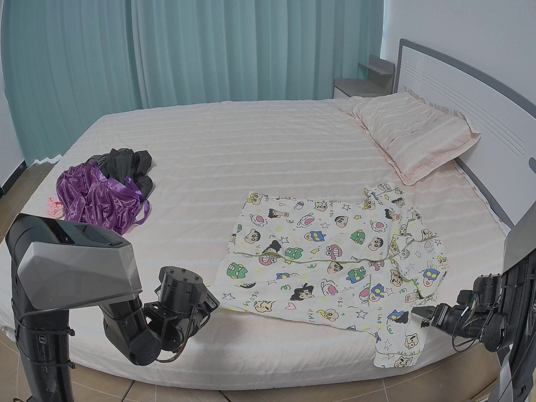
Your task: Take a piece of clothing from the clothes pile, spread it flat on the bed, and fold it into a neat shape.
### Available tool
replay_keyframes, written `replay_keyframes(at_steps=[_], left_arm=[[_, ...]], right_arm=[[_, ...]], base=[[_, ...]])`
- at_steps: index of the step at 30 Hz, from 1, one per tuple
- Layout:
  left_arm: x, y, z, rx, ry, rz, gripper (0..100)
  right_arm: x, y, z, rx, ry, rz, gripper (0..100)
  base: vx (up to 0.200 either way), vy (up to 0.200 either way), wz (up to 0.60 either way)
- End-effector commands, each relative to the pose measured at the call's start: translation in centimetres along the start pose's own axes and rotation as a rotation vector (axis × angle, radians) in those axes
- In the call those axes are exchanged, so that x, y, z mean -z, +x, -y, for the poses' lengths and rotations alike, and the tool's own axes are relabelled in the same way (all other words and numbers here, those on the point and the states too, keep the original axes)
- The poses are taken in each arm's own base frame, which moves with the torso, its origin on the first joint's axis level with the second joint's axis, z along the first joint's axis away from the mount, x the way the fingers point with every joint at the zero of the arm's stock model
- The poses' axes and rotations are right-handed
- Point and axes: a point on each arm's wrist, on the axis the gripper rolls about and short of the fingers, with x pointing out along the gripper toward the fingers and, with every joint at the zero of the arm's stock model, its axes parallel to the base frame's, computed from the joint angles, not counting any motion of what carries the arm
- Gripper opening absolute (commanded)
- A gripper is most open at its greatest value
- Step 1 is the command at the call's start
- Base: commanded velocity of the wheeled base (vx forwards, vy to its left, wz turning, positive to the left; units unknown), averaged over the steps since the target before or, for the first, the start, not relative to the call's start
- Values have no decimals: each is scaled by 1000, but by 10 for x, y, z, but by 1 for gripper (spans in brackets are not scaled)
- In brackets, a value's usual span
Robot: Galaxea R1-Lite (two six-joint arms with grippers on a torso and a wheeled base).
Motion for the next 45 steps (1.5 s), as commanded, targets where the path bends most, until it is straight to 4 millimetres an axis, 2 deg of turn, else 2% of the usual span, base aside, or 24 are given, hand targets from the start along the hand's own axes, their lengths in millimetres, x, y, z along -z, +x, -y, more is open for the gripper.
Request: replay_keyframes(at_steps=[1,3,4,10,18,19,22,23,33,37,43,44,45], left_arm=[[1,0,0,0,1,-2,0],[1,0,0,0,1,-2,0],[1,0,0,1,2,-1,0],[1,0,0,0,1,-2,0],[1,0,0,0,1,-2,0],[2,0,1,2,5,-4,0],[3,-1,0,0,8,-6,0],[3,-1,0,-2,9,-7,0],[4,-2,-1,-3,11,-9,0],[4,-1,-1,-6,11,-11,0],[5,-1,-2,-8,13,-13,0],[5,-1,-2,-8,13,-13,0],[5,-1,-2,-7,12,-13,0]], right_arm=[[-4,0,-3,-33,-22,17,100],[-3,3,-1,-33,-39,9,100],[-2,5,0,-32,-49,1,0],[2,18,7,-31,-83,-29,0],[-3,16,10,-21,-91,-3,0],[-16,9,11,-19,-88,69,0],[-26,7,12,-15,-91,120,0],[-38,4,13,-15,-94,176,0],[-64,12,15,-33,-119,280,0],[-63,14,17,-29,-114,269,0],[-47,-5,26,-7,-146,209,0],[-44,-8,28,-12,-153,196,100],[-43,-10,30,-17,-155,190,100]], base=[[0,0,0],[0,0,0],[0,0,0],[0,0,0],[0,0,0],[0,0,0],[0,0,0],[0,0,0],[0,0,0],[0,0,0],[0,0,0],[0,0,0],[0,0,0]])
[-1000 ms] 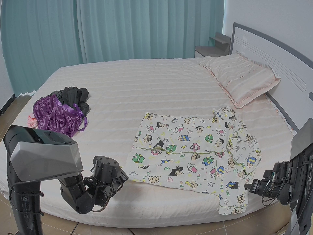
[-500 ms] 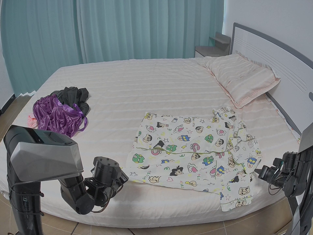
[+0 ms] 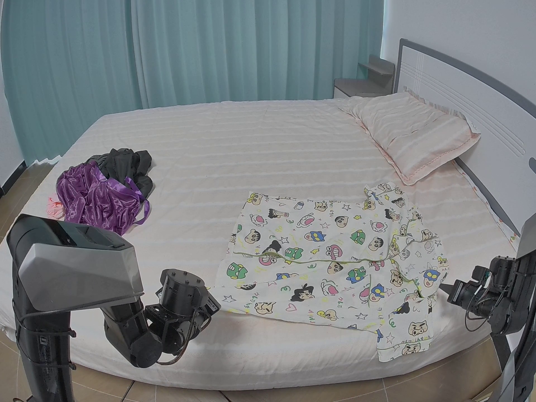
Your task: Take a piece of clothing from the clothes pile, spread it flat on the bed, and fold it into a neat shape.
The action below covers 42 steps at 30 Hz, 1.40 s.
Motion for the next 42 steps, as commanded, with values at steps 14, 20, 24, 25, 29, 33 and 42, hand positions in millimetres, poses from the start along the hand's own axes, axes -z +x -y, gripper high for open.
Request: replay_keyframes(at_steps=[14,20,24,25,29,33,42], left_arm=[[0,0,1,23,-8,13,0],[0,-1,2,31,-9,15,0],[1,-2,1,30,-7,13,0],[1,-2,2,32,-8,14,0],[2,-2,2,31,-5,11,0],[2,-2,2,32,-5,12,0],[2,-2,2,33,-5,11,0]], right_arm=[[44,-47,24,-164,-144,-251,100],[63,-45,25,-205,-200,-358,100],[70,-38,25,-219,-210,-375,100],[71,-36,24,-228,-218,-377,100],[81,-29,20,-252,-231,-419,100],[84,-26,17,-260,-247,-439,100],[90,-17,17,-255,-302,-417,100]], base=[[0,0,0],[0,0,0],[0,0,0],[0,0,0],[0,0,0],[0,0,0],[0,0,0]])
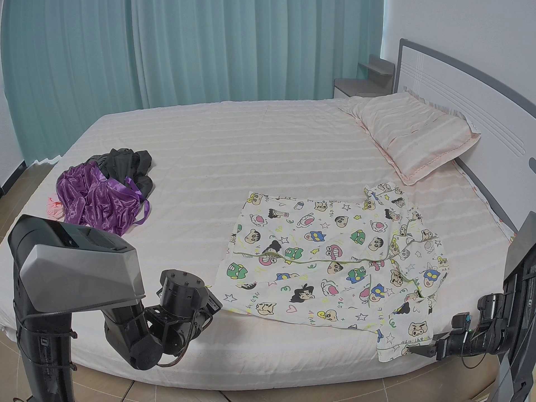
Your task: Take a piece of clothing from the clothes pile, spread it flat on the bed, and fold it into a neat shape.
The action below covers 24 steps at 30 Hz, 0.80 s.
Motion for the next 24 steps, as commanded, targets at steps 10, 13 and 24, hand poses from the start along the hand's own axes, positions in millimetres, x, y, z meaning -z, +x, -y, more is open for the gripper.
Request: replay_keyframes(at_steps=[10,13,24], left_arm=[[1,0,0,0,1,-3,0],[1,0,0,0,1,-3,0],[3,-6,0,1,13,-10,0]], right_arm=[[7,8,-2,16,-16,-28,0],[7,7,-1,21,-13,-24,0],[2,-20,5,16,65,20,0]], base=[[0,0,0],[0,0,0],[0,0,0]])
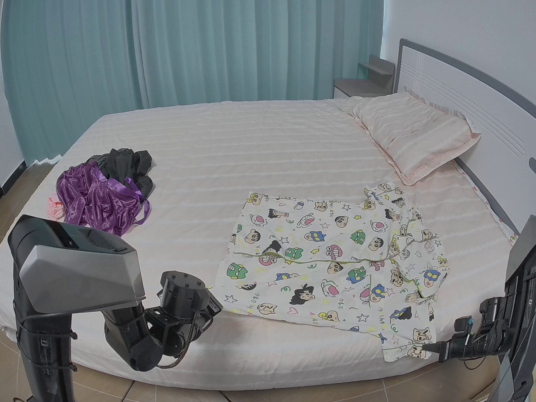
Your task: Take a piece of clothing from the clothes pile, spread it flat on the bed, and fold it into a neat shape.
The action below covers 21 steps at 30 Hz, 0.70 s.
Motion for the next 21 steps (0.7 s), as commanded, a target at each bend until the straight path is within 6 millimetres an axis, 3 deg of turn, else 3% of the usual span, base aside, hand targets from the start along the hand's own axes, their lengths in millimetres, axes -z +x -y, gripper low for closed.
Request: replay_keyframes(at_steps=[1,7,14,21], left_arm=[[2,-7,1,7,16,-8,0],[13,-22,1,5,120,-26,0],[23,-37,1,11,216,-58,0],[29,-44,-12,-34,342,-87,0]], right_arm=[[-9,-24,-6,-37,22,35,0],[-17,-50,-14,-33,51,58,0],[-12,-67,-19,-20,53,30,0],[-5,-82,-25,-16,45,-1,0]], base=[[0,0,0],[0,0,0],[0,0,0],[0,0,0]])
